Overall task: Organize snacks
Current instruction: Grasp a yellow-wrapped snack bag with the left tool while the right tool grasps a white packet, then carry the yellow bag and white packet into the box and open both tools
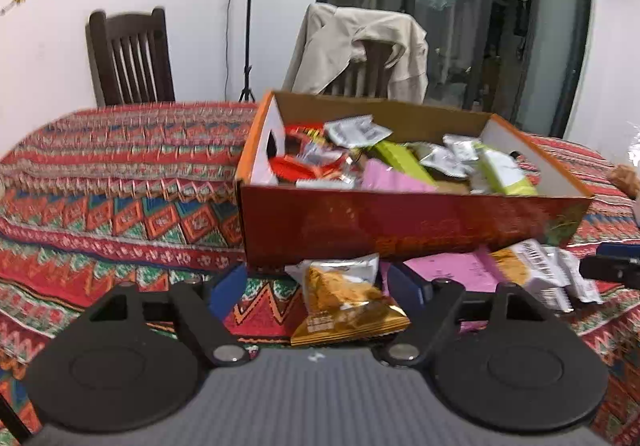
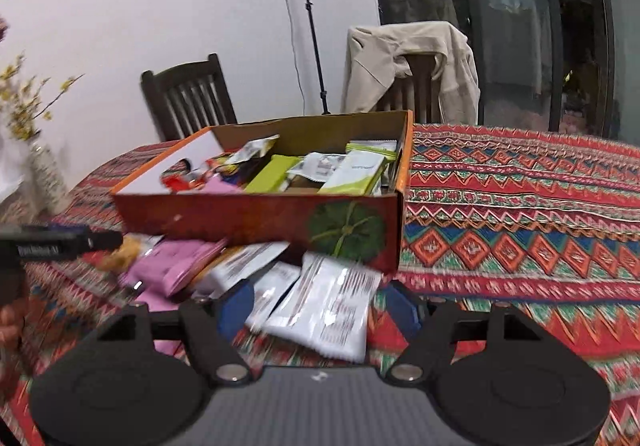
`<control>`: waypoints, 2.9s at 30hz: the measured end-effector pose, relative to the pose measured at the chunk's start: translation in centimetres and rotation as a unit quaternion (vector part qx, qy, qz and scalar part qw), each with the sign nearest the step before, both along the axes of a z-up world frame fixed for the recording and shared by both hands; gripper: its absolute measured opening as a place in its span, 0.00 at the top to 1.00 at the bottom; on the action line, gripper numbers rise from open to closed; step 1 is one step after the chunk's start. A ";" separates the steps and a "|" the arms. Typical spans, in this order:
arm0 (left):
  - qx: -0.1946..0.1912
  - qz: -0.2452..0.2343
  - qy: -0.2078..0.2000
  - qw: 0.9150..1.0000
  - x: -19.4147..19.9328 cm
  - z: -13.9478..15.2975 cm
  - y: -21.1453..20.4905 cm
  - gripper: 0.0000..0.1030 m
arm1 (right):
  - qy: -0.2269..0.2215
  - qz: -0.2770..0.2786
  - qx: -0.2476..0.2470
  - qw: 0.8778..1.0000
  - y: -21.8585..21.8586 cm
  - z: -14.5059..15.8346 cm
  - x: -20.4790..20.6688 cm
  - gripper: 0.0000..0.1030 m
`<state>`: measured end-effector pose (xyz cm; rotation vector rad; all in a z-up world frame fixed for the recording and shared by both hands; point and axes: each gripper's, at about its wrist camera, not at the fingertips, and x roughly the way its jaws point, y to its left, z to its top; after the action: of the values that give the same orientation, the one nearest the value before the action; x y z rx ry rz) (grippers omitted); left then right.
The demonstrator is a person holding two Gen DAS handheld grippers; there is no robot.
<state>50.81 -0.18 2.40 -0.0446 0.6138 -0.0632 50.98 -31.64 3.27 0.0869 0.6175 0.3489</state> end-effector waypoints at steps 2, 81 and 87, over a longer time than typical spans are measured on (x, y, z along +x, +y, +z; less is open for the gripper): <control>0.023 0.000 -0.007 1.000 0.0 -1.1 -0.2 0.23 | 0.004 -0.003 0.009 1.000 0.2 -0.7 1.5 0.30; -0.086 -0.092 0.033 0.991 16.0 3.1 -2.9 0.37 | 0.000 0.051 -0.101 0.994 10.1 0.8 17.2 0.51; -0.080 -0.090 0.019 0.993 14.7 4.8 -2.1 0.36 | -0.014 0.056 -0.099 0.993 10.2 1.9 16.4 0.49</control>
<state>65.46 -2.26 7.19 -0.1461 0.6491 -0.2866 67.35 -21.45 5.16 -0.1436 0.6270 0.3945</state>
